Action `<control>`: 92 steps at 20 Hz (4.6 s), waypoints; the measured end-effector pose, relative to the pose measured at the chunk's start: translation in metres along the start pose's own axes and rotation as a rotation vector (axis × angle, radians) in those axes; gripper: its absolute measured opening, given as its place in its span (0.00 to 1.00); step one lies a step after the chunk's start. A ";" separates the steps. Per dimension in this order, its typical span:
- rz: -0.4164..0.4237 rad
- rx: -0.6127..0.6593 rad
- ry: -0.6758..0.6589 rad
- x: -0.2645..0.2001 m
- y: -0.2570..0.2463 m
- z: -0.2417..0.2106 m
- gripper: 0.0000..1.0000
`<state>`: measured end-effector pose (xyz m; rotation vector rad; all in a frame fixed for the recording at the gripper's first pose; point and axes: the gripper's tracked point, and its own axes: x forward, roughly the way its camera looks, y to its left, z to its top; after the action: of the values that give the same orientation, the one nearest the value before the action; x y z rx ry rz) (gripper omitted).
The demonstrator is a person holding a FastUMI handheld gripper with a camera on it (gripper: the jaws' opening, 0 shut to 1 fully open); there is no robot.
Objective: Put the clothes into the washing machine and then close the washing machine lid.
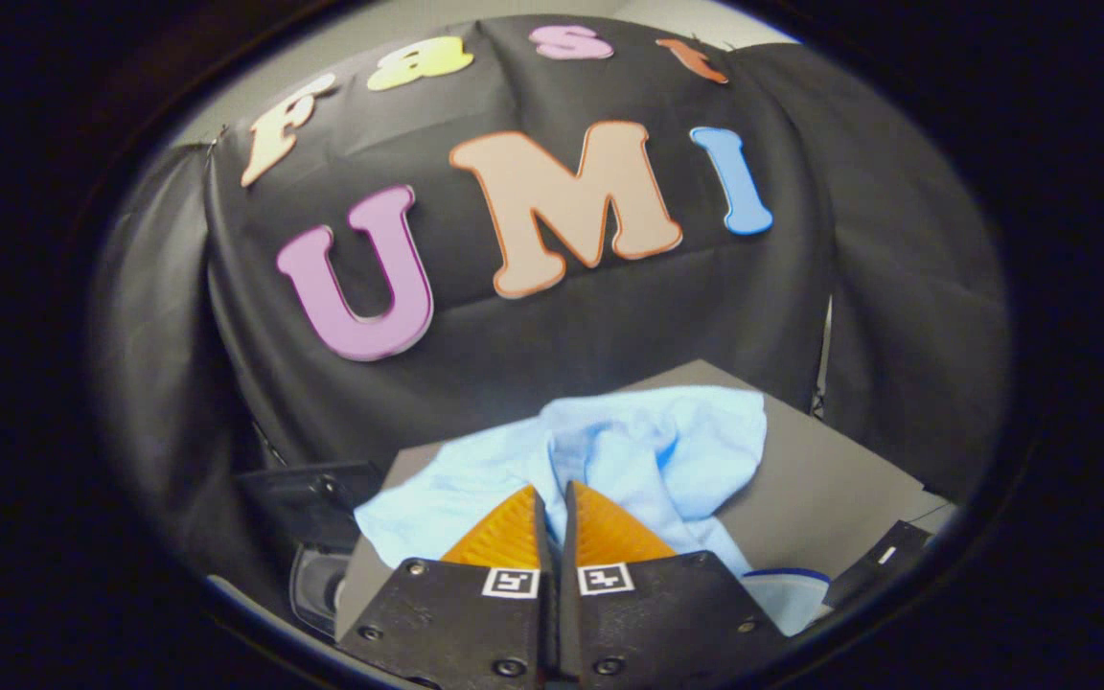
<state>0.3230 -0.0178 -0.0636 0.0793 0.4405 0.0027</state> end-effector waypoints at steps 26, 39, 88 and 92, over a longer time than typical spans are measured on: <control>0.399 -0.026 -0.310 -0.043 0.313 -0.022 0.00; 0.397 0.041 -0.048 0.040 0.345 -0.212 0.01; 0.139 -0.101 0.081 0.010 0.269 -0.186 0.97; 0.107 -0.193 -0.076 0.035 0.278 -0.130 0.97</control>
<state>0.3034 0.2703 -0.1739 -0.0872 0.3574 0.1473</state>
